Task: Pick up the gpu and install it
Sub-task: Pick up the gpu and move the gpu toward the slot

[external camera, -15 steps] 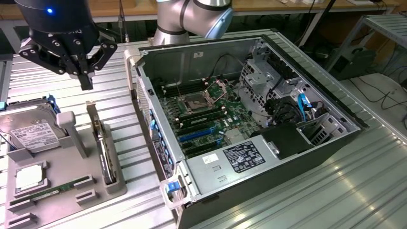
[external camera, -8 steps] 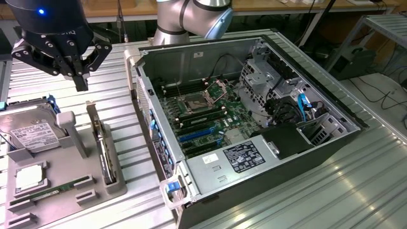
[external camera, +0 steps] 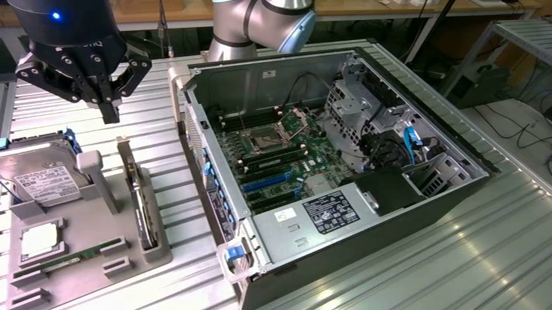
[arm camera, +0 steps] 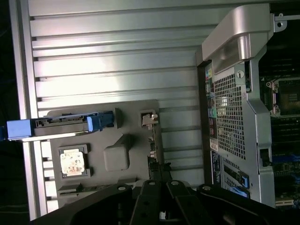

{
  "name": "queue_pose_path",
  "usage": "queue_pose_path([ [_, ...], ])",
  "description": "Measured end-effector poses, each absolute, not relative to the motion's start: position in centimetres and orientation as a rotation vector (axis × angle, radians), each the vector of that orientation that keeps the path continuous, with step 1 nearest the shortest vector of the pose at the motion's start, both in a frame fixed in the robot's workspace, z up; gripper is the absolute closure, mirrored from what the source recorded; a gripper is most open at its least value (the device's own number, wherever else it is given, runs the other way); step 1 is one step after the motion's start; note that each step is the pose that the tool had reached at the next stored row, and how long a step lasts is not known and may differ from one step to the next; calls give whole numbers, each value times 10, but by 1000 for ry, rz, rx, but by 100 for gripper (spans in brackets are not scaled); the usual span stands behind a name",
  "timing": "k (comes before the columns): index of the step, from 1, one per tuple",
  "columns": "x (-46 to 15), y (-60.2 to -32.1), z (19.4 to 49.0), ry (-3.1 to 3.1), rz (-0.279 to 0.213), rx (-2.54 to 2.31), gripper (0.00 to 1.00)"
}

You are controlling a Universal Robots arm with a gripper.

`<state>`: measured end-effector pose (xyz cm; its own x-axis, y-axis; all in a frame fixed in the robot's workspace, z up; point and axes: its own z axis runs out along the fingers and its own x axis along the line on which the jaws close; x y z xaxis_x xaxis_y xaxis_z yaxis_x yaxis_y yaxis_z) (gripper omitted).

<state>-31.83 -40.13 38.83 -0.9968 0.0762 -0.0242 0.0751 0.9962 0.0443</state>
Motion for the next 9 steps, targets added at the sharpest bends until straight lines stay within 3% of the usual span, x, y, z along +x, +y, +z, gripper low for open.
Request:
queue_pose_path([
  [4, -318, -401, 388, 3113, 68, 118, 89],
  [6, -318, -401, 388, 3113, 68, 118, 83],
  [9, -318, -401, 388, 3113, 68, 118, 64],
])
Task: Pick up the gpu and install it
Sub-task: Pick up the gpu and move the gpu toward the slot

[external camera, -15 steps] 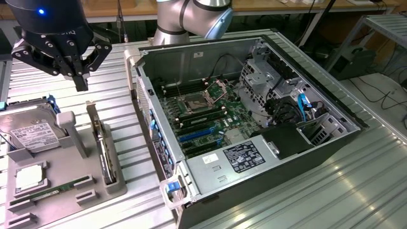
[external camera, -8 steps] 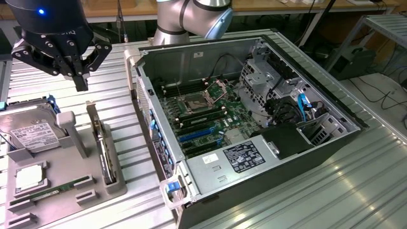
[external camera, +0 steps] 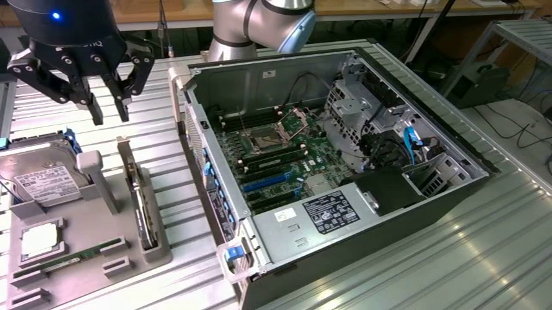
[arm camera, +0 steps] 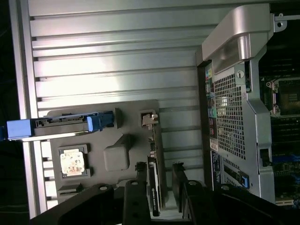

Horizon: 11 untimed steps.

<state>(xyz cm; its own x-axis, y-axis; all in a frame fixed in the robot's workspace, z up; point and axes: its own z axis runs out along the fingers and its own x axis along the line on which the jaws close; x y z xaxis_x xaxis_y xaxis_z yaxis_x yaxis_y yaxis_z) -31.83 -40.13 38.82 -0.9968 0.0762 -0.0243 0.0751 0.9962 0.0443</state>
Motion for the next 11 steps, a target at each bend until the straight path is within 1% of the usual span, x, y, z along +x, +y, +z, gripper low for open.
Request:
queue_pose_path([
  [3, -318, -401, 388, 3113, 68, 118, 46],
  [4, -318, -401, 388, 3113, 68, 116, 46],
  [5, -318, -404, 388, 3113, 68, 114, 40],
  [6, -318, -413, 387, 3113, 68, 112, 40],
  [7, -318, -417, 386, 3114, 68, 94, 40],
  [11, -318, -418, 384, 3117, 73, -8, 40],
])
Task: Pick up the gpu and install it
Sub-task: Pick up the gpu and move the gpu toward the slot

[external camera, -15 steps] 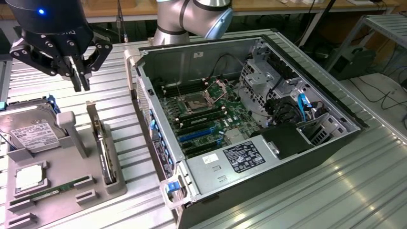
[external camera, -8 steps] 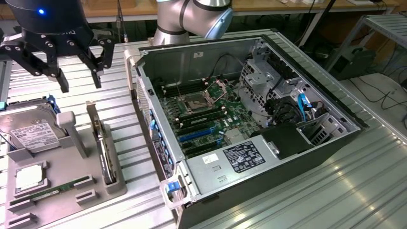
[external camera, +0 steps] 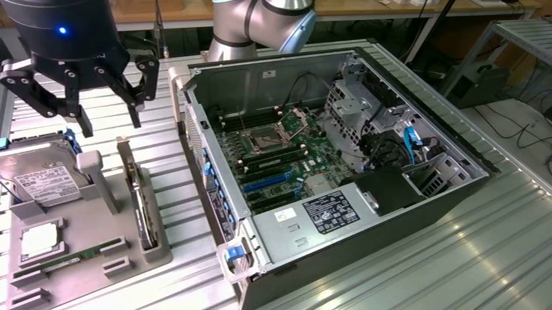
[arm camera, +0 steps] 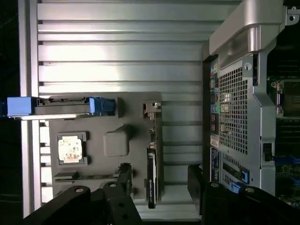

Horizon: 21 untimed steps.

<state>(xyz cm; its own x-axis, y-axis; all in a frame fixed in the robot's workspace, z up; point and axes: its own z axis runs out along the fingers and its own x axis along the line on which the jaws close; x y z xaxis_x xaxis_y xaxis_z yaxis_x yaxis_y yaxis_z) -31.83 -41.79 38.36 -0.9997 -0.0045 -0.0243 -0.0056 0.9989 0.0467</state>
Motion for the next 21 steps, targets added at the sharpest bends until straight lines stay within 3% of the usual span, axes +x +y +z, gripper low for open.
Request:
queue_pose_path([
  [4, -318, -433, 379, 3117, 74, -10, 40],
  [21, -318, -446, 340, 3133, 76, -31, 40],
])
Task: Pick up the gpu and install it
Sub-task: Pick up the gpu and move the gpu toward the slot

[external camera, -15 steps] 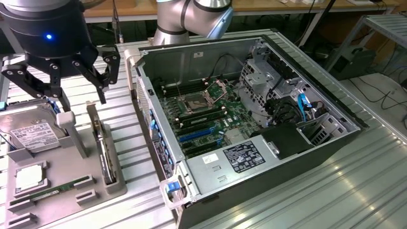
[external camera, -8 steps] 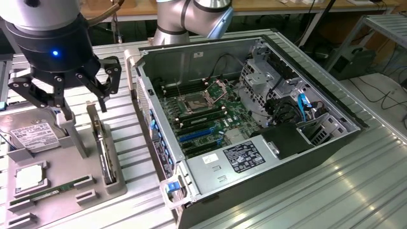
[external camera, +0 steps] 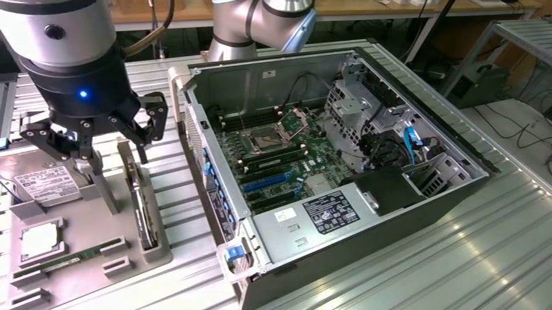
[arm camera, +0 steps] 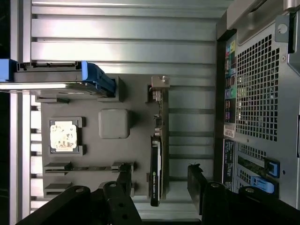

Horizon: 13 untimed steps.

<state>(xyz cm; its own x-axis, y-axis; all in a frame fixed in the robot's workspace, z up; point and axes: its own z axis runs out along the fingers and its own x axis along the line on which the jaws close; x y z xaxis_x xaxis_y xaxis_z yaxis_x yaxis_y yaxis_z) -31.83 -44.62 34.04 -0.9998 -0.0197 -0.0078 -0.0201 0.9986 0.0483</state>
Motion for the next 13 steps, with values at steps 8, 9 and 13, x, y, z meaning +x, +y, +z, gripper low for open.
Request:
queue_pose_path([
  [8, -318, -453, 319, 3134, 76, -33, 40],
  [9, -318, -453, 317, 3134, 76, -33, 40],
  [13, -318, -453, 309, 3134, 76, -33, 40],
])
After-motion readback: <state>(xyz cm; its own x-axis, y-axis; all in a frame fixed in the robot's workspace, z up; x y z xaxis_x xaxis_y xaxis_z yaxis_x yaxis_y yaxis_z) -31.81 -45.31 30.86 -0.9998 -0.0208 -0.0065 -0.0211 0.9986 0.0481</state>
